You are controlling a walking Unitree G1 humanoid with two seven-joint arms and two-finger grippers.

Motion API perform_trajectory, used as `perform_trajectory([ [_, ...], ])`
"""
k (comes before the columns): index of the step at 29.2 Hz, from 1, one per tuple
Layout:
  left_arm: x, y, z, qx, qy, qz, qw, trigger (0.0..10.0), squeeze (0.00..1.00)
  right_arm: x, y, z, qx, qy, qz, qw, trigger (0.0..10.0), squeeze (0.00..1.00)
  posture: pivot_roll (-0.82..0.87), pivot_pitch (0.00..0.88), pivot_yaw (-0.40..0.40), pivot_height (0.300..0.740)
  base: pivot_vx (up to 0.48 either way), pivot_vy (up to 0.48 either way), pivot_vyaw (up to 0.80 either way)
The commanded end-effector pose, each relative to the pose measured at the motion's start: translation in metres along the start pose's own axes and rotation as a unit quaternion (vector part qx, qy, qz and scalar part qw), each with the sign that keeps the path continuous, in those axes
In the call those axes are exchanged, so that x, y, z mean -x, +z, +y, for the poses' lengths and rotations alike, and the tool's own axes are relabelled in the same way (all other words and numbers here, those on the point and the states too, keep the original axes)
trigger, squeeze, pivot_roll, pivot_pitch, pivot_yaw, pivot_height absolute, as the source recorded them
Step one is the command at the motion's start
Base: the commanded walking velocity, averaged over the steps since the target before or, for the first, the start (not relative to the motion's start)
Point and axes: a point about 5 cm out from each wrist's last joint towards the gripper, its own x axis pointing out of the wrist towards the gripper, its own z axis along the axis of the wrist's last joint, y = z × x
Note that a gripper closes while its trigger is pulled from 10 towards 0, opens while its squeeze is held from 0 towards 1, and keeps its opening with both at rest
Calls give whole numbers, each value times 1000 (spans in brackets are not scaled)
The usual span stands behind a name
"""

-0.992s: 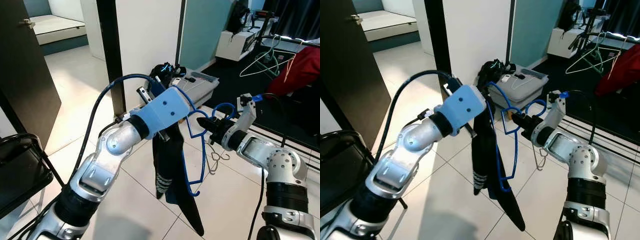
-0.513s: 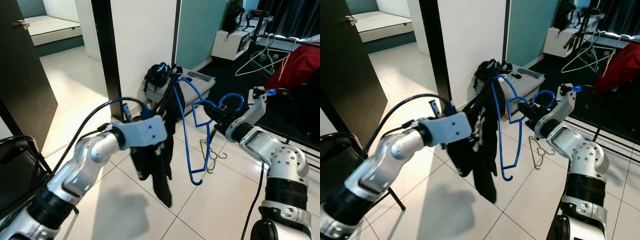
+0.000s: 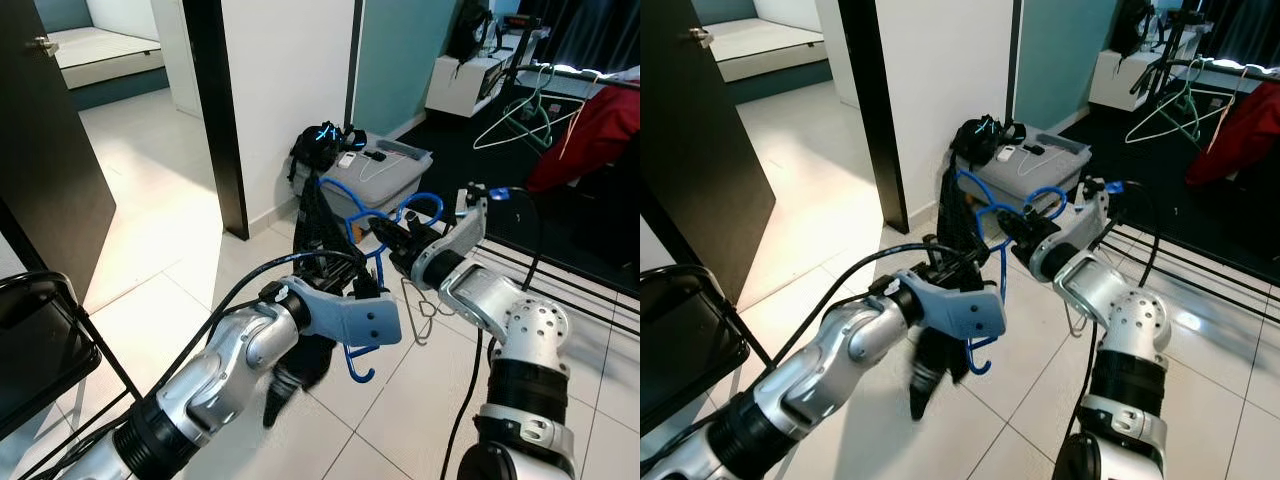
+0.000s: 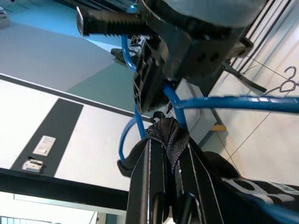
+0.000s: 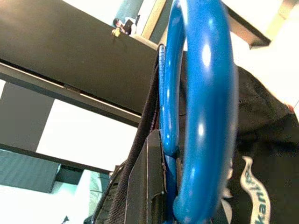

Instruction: Hang hanger

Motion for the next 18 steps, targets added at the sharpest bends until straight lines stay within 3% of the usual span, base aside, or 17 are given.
perform_trajectory([
  [1, -4, 24, 3, -16, 10, -65, 998, 10000, 0, -1, -2, 5, -6, 6, -1, 1000, 10000, 0, -10, 0, -27, 740, 0, 0, 0],
  [9, -1, 30, -15, -7, -29, -85, 996, 10000, 0, -5, -5, 6, -17, -14, -12, 1000, 10000, 0, -4, 0, -26, 740, 0, 0, 0],
  [13, 2, 26, -28, 20, -65, -69, 995, 10000, 0, -2, 4, 16, 33, 24, -36, 999, 10000, 0, -5, 0, -27, 740, 0, 0, 0],
  [14, 3, 25, -31, 24, -74, -65, 995, 10000, 306, 0, 7, 20, 55, 39, -41, 997, 10000, 0, -5, 0, -26, 740, 0, 0, 0],
  [15, 4, 24, -33, 28, -79, -61, 995, 10000, 725, 1, 8, 24, 65, 54, -46, 995, 10000, 0, -4, 0, -27, 740, 0, 0, 0],
  [16, 5, 22, -35, 31, -87, -58, 994, 10000, 780, 3, 11, 30, 83, 75, -54, 992, 10000, 0, -4, 0, -27, 740, 0, 0, 0],
  [18, 5, 22, -36, 32, -91, -57, 994, 10000, 780, 5, 13, 33, 94, 89, -59, 990, 10000, 0, -4, 0, -27, 740, 0, 0, 0],
])
